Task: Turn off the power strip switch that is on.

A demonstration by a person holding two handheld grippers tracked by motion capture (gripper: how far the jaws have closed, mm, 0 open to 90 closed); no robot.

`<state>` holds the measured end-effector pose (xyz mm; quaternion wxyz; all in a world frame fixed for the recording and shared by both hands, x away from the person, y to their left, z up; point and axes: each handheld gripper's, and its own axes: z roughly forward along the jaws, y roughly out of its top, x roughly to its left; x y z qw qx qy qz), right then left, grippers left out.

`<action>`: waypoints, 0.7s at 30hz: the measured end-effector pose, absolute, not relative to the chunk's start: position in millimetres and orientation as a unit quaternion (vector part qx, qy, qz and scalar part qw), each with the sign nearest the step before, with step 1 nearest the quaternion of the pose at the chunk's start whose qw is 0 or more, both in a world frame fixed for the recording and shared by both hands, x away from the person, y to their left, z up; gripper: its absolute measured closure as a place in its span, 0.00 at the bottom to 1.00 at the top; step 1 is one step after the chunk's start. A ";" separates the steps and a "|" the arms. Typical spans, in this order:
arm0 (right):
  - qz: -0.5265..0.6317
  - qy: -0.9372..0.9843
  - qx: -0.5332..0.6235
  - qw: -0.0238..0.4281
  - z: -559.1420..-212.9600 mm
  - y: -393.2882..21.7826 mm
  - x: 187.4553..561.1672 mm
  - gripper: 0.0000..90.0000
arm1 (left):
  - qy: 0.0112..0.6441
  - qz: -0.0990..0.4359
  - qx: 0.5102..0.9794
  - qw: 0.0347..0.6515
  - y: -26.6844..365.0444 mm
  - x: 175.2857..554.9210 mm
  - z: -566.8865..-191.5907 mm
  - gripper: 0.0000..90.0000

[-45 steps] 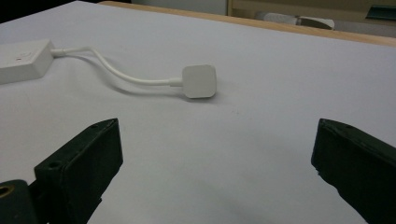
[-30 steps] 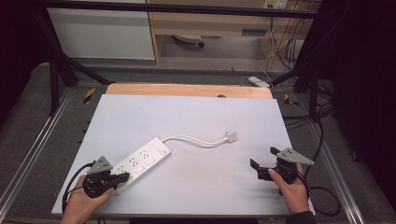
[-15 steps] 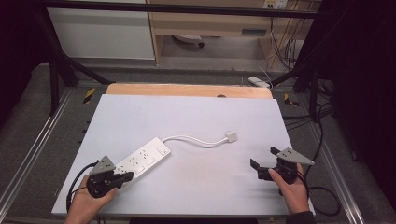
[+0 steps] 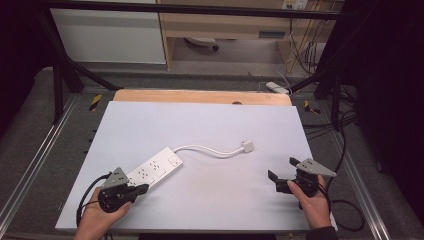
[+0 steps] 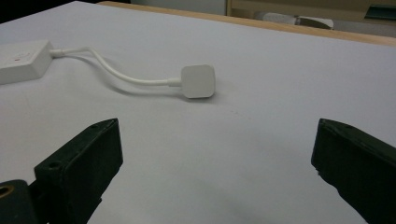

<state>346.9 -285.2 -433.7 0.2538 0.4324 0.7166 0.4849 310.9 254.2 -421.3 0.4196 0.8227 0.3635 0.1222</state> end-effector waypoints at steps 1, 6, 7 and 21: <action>0.485 0.717 0.432 0.254 -433.7 -285.2 346.9 0.03 | 0.364 0.123 0.822 0.420 253.8 310.9 -421.2 0.98; 0.485 0.717 0.432 0.254 -433.6 -285.2 346.8 0.03 | 0.368 0.129 0.815 0.428 253.0 310.5 -420.5 0.91; 0.485 0.717 0.432 0.254 -433.6 -285.3 346.7 0.03 | 0.370 0.132 0.812 0.431 252.9 310.3 -420.1 0.88; 0.484 0.717 0.431 0.256 -433.5 -285.1 346.7 0.03 | 0.393 0.167 0.767 0.479 250.5 313.1 -412.2 0.12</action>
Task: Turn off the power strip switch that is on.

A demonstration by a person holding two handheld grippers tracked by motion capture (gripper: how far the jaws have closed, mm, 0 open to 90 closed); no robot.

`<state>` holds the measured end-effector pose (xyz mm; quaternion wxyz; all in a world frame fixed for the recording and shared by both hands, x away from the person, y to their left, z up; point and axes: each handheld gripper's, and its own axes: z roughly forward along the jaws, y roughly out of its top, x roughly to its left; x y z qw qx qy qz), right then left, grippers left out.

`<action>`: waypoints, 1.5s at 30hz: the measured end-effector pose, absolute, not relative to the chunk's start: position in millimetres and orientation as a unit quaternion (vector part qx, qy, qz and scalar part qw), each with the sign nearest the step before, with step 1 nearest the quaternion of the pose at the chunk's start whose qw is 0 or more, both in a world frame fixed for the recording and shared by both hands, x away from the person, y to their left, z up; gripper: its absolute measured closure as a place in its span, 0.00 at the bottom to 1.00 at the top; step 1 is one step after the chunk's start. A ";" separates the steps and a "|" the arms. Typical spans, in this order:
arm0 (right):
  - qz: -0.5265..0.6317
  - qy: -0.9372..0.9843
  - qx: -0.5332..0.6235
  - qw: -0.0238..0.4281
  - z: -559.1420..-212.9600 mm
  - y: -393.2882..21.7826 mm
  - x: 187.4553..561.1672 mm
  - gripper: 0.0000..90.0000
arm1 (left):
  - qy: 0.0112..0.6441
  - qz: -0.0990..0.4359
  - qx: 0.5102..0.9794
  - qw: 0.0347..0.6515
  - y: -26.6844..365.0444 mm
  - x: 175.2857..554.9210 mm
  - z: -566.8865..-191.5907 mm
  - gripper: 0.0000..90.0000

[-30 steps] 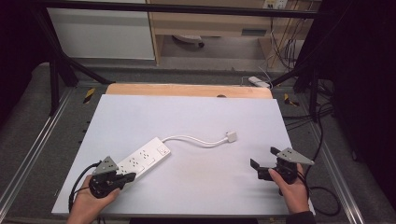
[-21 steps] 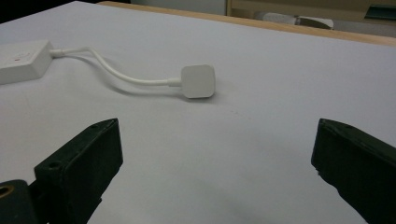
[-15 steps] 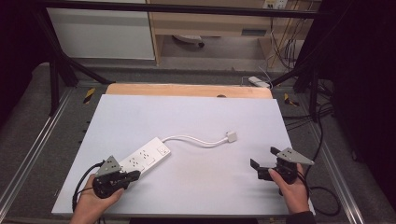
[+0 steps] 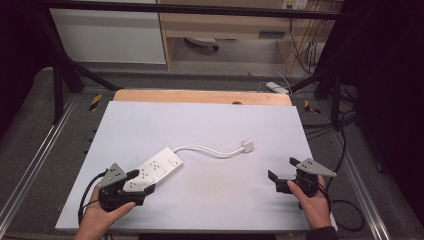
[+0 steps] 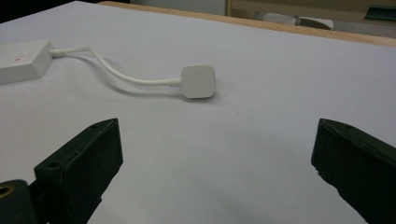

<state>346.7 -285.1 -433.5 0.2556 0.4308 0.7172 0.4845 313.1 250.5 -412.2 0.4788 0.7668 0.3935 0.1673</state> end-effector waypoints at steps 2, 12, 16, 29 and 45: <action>0.484 0.717 0.431 0.256 -433.5 -285.2 346.5 0.03 | 0.395 0.176 0.758 0.488 250.4 313.5 -410.3 0.07; 0.484 0.717 0.431 0.255 -433.6 -285.0 346.6 0.03 | 0.404 0.200 0.717 0.531 260.1 314.3 -401.4 0.07; 0.485 0.717 0.431 0.255 -433.7 -285.1 346.8 0.03 | 0.400 0.216 0.713 0.534 262.0 314.3 -400.0 0.07; 0.485 0.717 0.432 0.254 -433.7 -285.2 346.8 0.03 | 0.395 0.262 0.689 0.548 272.7 314.0 -395.7 0.07; 0.485 0.717 0.431 0.254 -433.6 -285.5 346.7 0.03 | 0.407 0.282 0.671 0.551 292.2 312.3 -395.3 0.06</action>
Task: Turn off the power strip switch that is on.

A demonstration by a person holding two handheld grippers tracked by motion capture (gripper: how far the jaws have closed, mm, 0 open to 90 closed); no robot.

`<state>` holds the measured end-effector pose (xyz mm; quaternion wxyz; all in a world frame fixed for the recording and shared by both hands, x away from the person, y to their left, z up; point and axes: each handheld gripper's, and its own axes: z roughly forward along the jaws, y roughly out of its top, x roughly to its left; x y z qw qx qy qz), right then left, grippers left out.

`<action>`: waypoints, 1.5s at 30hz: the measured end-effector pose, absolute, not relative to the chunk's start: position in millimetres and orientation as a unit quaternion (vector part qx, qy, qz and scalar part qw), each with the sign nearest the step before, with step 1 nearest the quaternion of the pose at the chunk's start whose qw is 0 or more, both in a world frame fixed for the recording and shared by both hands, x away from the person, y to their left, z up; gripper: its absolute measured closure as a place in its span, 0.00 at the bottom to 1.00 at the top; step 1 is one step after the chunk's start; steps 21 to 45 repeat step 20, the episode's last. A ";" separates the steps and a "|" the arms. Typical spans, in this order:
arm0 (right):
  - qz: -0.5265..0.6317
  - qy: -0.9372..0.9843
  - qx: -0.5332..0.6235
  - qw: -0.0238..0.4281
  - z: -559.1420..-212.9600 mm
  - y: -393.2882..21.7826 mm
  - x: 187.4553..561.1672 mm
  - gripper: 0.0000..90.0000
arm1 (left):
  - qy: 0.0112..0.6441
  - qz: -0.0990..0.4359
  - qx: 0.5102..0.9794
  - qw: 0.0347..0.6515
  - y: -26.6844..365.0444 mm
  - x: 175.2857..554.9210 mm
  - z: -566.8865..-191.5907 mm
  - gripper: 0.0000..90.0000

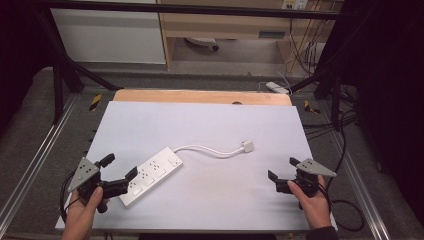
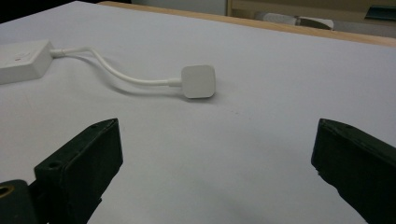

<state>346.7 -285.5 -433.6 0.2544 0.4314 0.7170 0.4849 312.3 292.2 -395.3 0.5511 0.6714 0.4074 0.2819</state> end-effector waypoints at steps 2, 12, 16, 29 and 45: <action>0.485 0.717 0.432 0.255 -433.6 -285.7 346.6 0.03 | 0.413 0.282 0.667 0.552 296.5 312.2 -396.0 0.06; 0.483 0.717 0.433 0.255 -433.9 -285.8 346.8 0.03 | 0.435 0.274 0.666 0.541 316.4 314.7 -407.1 0.06; 0.472 0.720 0.440 0.255 -436.2 -286.2 348.2 0.03 | 0.447 0.269 0.672 0.526 320.8 317.3 -417.0 0.07; 0.440 0.724 0.468 0.252 -442.4 -289.0 351.7 0.03 | 0.462 0.257 0.673 0.517 324.4 319.8 -423.1 0.07; 0.440 0.724 0.468 0.252 -442.4 -289.0 351.7 0.03 | 0.462 0.257 0.673 0.517 324.4 319.8 -423.1 0.07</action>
